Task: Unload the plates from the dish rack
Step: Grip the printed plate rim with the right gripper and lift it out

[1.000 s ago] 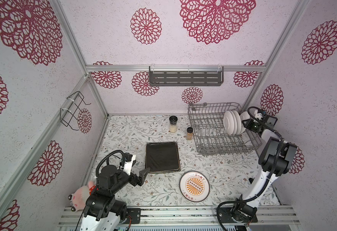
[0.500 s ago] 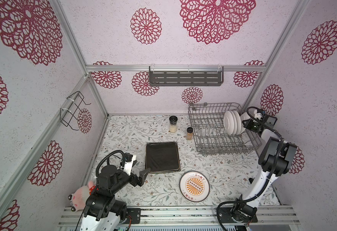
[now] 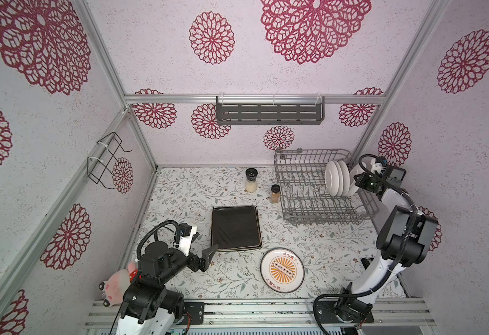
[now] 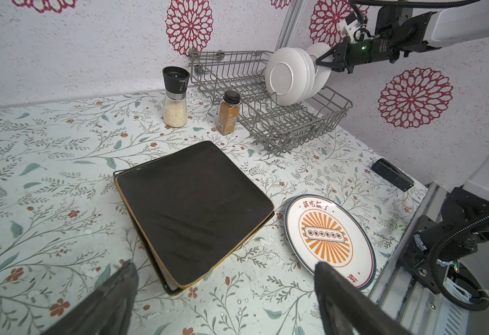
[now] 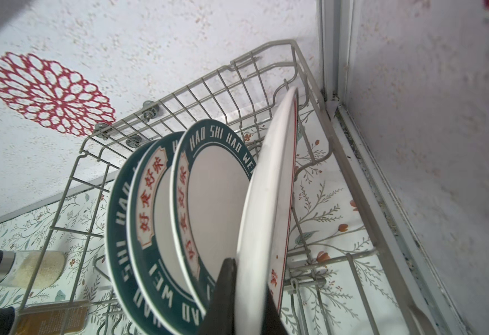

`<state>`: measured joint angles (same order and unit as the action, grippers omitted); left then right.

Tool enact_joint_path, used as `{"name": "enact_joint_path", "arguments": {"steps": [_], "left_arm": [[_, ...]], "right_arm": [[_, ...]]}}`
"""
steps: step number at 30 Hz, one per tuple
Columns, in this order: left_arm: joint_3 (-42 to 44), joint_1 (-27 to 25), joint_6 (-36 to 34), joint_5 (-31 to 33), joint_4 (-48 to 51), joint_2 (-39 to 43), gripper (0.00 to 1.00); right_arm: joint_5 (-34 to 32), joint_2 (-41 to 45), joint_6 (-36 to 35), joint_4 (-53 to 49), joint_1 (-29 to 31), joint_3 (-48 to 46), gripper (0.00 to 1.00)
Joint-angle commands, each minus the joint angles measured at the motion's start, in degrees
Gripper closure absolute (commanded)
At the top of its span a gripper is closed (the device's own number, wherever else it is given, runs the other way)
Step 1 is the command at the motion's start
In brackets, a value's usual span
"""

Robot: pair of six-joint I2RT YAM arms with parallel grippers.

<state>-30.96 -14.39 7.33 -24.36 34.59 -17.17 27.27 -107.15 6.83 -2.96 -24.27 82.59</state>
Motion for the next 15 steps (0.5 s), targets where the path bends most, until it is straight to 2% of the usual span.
{"name": "enact_joint_path", "arguments": {"steps": [1,8,15], "left_arm": [[0.2,-0.5,-1.3,-0.9,-0.9,1.8,0.03],[0.3,-0.8,-1.5,-1.0,-0.6,4.6,0.03],[0.3,-1.2,-1.7,-0.9,-0.3,6.5,0.03]], "right_arm": [[-3.5,5.6,-2.3,0.5,-0.5,0.1,0.99],[-5.1,8.8,-2.8,-2.2,-0.5,-2.3,1.00],[-6.4,15.7,-2.3,-1.5,-0.3,-7.9,1.00]]}}
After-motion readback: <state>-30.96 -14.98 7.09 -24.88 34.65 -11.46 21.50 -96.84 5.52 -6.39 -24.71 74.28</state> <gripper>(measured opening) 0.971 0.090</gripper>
